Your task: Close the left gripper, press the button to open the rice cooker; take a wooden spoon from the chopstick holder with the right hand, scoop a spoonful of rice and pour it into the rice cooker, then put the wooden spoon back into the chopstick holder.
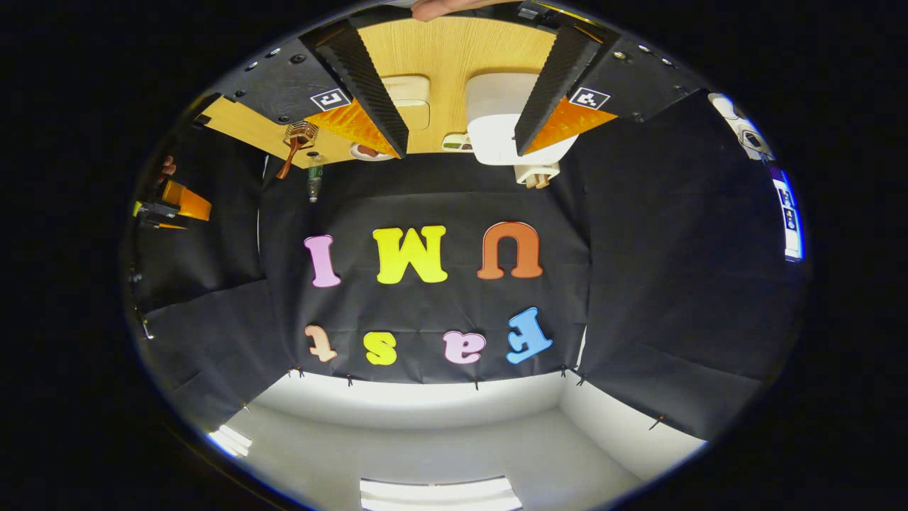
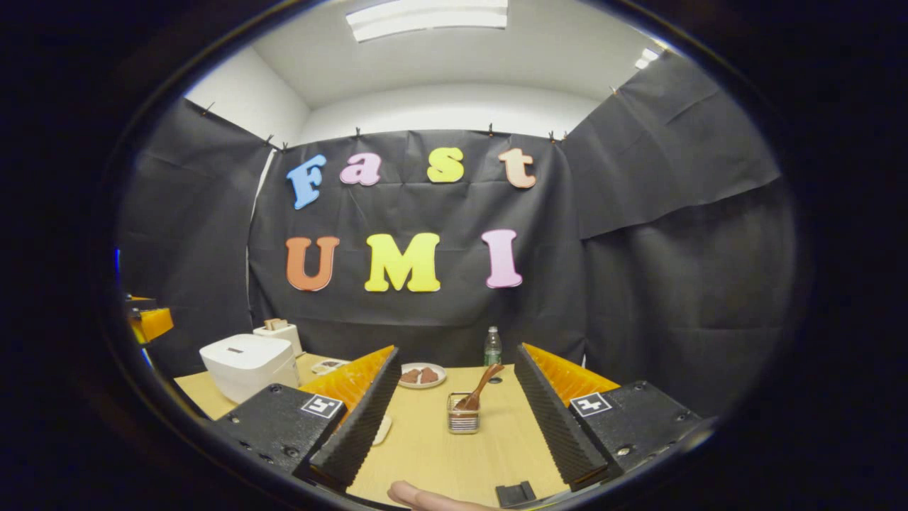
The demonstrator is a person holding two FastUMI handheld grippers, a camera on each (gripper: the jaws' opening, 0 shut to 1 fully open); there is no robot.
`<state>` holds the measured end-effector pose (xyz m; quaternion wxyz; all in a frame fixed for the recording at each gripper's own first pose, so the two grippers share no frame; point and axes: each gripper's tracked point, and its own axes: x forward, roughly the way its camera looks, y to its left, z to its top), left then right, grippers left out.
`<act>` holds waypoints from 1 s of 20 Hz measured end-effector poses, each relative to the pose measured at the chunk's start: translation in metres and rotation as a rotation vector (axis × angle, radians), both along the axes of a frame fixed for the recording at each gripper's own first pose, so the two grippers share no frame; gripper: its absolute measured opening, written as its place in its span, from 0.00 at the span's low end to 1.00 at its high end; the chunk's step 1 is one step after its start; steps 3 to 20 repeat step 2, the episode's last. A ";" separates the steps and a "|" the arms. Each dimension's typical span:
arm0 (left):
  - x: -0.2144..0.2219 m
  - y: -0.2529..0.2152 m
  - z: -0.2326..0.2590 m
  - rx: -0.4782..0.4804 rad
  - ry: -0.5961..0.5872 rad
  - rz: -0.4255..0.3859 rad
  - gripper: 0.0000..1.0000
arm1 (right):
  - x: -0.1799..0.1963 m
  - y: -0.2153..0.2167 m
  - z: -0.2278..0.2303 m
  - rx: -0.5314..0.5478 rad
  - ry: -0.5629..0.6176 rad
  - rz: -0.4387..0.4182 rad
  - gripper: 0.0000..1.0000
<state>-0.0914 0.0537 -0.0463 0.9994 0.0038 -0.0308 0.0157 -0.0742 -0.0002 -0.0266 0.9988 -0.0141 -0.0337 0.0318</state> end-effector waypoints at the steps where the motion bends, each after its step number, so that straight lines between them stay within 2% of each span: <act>1: 0.001 -0.001 0.000 -0.002 0.002 -0.001 0.96 | 0.000 -0.003 0.001 0.003 -0.004 -0.008 1.00; 20: -0.001 -0.002 -0.001 -0.005 0.006 -0.005 0.96 | -0.001 -0.004 0.000 0.006 -0.004 -0.013 1.00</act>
